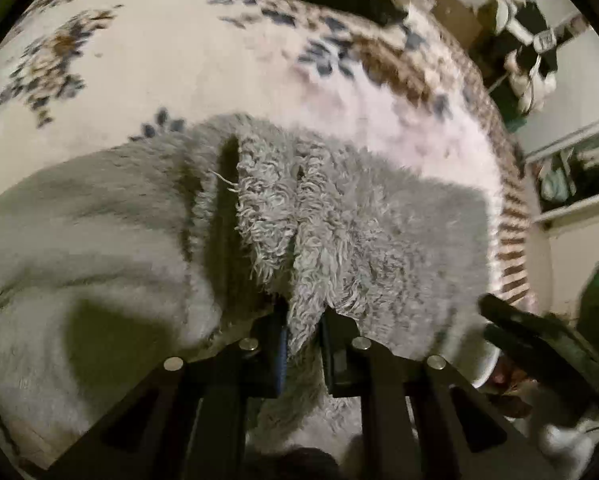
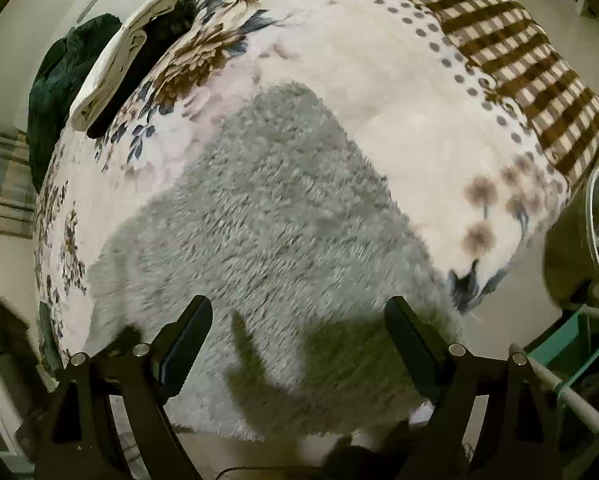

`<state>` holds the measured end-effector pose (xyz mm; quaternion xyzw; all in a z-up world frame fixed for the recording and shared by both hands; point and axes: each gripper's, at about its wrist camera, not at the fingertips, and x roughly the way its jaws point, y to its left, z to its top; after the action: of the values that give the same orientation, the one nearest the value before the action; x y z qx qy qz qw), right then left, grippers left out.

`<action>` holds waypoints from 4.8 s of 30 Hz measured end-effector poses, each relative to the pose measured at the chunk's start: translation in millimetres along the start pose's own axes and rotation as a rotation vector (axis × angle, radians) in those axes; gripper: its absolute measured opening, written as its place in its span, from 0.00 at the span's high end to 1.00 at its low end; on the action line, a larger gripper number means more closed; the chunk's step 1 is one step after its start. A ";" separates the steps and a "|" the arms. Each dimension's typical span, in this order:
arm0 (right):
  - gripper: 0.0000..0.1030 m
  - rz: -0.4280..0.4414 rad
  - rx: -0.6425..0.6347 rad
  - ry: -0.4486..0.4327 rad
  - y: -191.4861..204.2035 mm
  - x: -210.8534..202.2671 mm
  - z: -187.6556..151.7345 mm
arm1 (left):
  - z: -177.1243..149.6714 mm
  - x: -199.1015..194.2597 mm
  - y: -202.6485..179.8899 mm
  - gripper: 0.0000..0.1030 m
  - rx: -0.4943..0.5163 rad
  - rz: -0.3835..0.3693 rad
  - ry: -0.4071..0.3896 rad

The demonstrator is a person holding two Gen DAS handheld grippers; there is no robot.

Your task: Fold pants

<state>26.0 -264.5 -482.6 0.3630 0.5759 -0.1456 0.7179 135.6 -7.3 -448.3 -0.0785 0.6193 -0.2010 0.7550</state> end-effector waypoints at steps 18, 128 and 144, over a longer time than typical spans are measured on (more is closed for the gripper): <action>0.12 -0.003 -0.120 0.108 54.4 9.6 -0.1 | -21.5 -45.7 102.7 0.50 -0.259 0.014 0.003; 0.06 0.261 -0.115 0.190 -46.5 -18.8 97.3 | 12.1 -36.1 -24.7 0.10 -0.139 0.192 -0.120; 0.74 0.119 -0.097 0.198 -84.3 -54.7 64.1 | 11.0 10.0 -43.8 0.10 -0.097 0.152 -0.054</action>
<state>3.3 -378.6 -456.7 0.3739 0.6277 -0.0379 0.6817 138.7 -52.5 -438.8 -0.0733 0.6118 -0.1108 0.7798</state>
